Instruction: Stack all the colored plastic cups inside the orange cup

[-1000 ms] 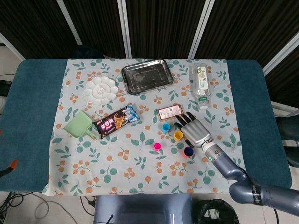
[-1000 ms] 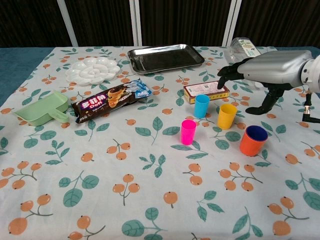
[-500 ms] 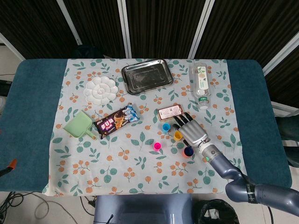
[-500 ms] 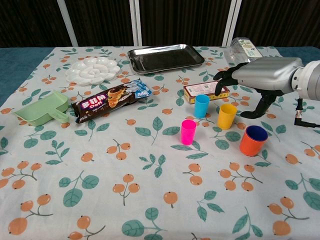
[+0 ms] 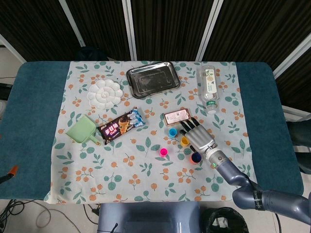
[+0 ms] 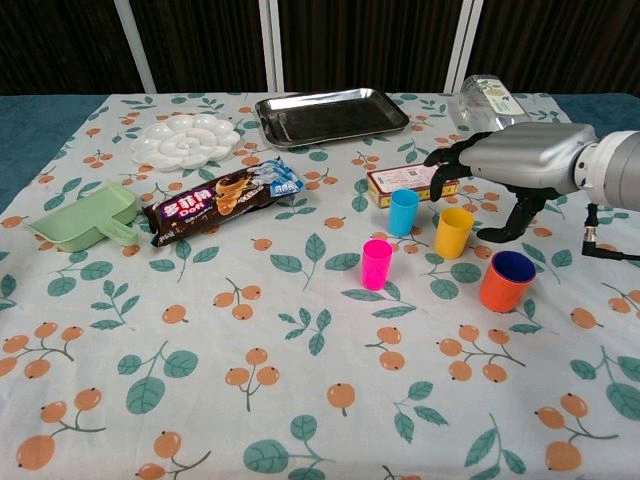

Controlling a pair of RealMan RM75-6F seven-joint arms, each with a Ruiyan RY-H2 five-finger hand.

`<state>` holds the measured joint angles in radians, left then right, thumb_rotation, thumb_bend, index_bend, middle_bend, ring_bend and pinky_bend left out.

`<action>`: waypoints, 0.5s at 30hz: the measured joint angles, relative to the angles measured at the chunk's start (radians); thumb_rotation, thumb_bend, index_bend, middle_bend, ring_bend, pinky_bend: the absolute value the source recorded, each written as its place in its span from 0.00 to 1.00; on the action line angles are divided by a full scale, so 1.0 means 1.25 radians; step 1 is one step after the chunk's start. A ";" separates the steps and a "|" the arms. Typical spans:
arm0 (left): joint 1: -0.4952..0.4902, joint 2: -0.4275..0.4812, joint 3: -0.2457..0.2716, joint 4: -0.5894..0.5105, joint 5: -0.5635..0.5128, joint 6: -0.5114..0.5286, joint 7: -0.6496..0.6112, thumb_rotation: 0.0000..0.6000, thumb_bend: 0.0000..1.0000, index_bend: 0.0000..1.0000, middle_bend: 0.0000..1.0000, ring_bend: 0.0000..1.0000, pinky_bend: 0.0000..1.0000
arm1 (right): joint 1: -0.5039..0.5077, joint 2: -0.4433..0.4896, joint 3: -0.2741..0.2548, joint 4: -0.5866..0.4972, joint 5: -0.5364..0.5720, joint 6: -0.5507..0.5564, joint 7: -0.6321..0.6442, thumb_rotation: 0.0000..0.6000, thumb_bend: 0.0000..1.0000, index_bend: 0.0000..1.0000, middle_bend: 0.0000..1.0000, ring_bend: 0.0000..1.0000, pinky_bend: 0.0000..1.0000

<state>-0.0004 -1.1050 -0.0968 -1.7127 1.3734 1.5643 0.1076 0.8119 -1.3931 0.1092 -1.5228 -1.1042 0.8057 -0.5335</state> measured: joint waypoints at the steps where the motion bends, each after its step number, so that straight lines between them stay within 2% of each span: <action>1: 0.000 0.000 0.000 0.000 0.000 0.000 0.000 1.00 0.19 0.09 0.08 0.01 0.00 | 0.001 -0.001 0.000 0.001 0.000 0.000 0.000 1.00 0.44 0.27 0.00 0.03 0.01; 15: 0.000 -0.001 -0.002 0.000 -0.005 0.000 0.000 1.00 0.19 0.09 0.08 0.01 0.00 | 0.009 -0.020 -0.003 0.015 0.008 0.006 -0.001 1.00 0.44 0.32 0.00 0.03 0.01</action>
<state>-0.0005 -1.1067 -0.0998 -1.7127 1.3675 1.5646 0.1077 0.8237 -1.4182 0.1057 -1.5038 -1.0941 0.8130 -0.5348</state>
